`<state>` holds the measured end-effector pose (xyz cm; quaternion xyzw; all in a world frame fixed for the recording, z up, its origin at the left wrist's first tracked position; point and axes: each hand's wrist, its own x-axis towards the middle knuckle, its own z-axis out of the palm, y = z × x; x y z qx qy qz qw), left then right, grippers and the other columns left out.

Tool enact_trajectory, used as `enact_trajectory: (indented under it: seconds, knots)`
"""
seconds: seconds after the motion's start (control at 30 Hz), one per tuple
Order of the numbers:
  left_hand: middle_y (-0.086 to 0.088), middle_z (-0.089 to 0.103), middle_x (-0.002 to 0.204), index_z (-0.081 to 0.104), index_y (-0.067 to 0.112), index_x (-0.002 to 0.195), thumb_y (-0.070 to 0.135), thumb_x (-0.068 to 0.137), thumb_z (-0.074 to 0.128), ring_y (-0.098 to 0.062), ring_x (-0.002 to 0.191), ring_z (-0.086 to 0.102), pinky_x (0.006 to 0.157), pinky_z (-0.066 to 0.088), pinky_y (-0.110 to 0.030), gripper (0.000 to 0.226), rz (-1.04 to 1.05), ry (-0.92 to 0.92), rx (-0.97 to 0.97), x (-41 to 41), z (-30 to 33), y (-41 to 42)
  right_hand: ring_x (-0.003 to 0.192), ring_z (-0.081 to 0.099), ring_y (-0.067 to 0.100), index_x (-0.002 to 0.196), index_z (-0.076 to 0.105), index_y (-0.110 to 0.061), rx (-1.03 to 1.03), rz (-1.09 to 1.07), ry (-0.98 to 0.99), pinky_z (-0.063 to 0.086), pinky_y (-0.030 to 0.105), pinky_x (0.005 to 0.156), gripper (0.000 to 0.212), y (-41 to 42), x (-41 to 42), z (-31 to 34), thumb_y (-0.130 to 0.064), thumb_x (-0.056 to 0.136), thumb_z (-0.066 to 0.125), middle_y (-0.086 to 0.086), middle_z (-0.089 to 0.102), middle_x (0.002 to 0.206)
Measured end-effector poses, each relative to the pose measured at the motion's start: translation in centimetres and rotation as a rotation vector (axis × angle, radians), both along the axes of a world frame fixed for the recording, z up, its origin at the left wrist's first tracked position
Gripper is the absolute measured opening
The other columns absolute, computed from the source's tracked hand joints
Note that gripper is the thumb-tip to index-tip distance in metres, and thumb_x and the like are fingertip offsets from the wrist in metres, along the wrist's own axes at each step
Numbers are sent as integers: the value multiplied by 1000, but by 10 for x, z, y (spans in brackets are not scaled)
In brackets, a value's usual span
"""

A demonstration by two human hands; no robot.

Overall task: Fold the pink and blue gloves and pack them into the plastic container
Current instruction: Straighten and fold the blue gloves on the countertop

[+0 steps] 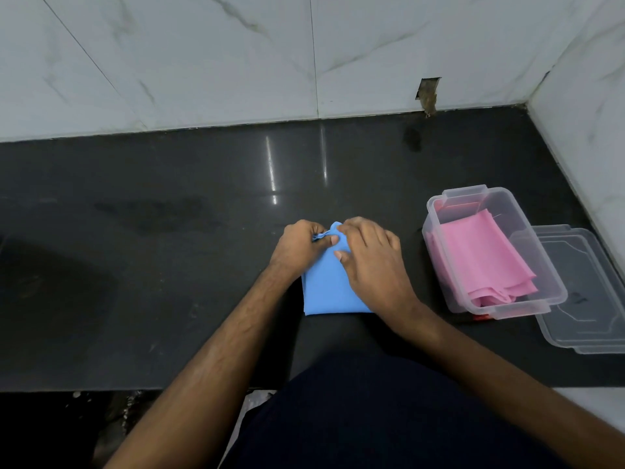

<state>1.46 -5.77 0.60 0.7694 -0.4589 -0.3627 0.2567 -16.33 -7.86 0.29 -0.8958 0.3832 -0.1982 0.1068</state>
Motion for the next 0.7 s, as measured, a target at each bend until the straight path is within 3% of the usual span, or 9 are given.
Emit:
enact_trajectory:
  seconds: [0.1, 0.17, 0.23, 0.33, 0.43, 0.5, 0.57, 0.63, 0.7]
  knots:
    - [8, 53, 54, 46, 17, 59, 34, 95, 73, 0, 44, 44, 46, 34, -14, 49, 12, 87, 21, 6, 0, -1, 156, 19, 18, 157, 36, -17, 123, 89, 161, 18, 40, 121, 61, 18, -10, -9, -48, 104, 41, -1, 29, 166]
    - [0, 67, 67, 57, 10, 70, 38, 96, 73, -7, 58, 60, 54, 44, -19, 41, 21, 210, 63, 11, 3, -4, 158, 2, 16, 162, 21, -20, 200, 118, 279, 7, 45, 125, 70, 18, -13, -15, -58, 104, 24, -3, 13, 171]
    - [-7, 71, 77, 64, 7, 87, 42, 96, 71, -15, 66, 64, 52, 46, -22, 38, 31, 286, 129, 16, 7, -7, 158, -1, 17, 163, 16, -22, 196, 128, 317, 5, 49, 125, 75, 15, -11, -19, -64, 101, 12, -5, 8, 172]
    - [-10, 68, 81, 63, 8, 92, 46, 98, 67, -20, 69, 59, 47, 40, -23, 39, 38, 284, 212, 18, 11, -13, 158, -3, 18, 164, 10, -27, 215, 118, 322, 5, 53, 125, 76, 12, -7, -22, -67, 99, 7, -7, 2, 172]
    - [-11, 69, 80, 63, 7, 82, 49, 95, 70, -22, 69, 63, 51, 48, -28, 44, -4, 40, 211, 15, 16, -21, 158, -8, 17, 164, 2, -31, 254, 113, 304, 5, 55, 124, 74, 9, -6, -28, -67, 100, 10, -11, -6, 171]
    - [-5, 68, 79, 59, 16, 71, 52, 89, 74, -20, 70, 65, 57, 49, -30, 43, -7, -314, 133, 12, 22, -22, 158, -11, 15, 163, -2, -32, 257, 115, 300, 4, 55, 124, 73, 9, -5, -31, -67, 100, 12, -12, -10, 171]
    - [0, 68, 90, 61, 25, 77, 56, 83, 76, -21, 85, 64, 65, 48, -32, 35, -70, -627, 19, 8, 29, -22, 158, -11, 15, 163, -3, -33, 263, 106, 291, 3, 55, 123, 74, 9, -5, -32, -68, 100, 12, -13, -9, 171]
    - [-3, 65, 115, 68, 21, 111, 57, 83, 76, -23, 109, 59, 82, 53, -40, 46, -227, -661, 64, 6, 31, -24, 158, -10, 14, 164, 1, -31, 264, 94, 282, 4, 55, 124, 74, 10, -6, -34, -67, 101, 14, -12, -7, 171]
    - [-8, 59, 127, 62, 12, 125, 54, 90, 71, -24, 110, 57, 89, 51, -39, 55, -348, -509, 218, 8, 32, -26, 157, -13, 12, 164, 6, -28, 273, 93, 270, 2, 54, 125, 72, 11, -6, -36, -64, 102, 17, -12, -7, 171]
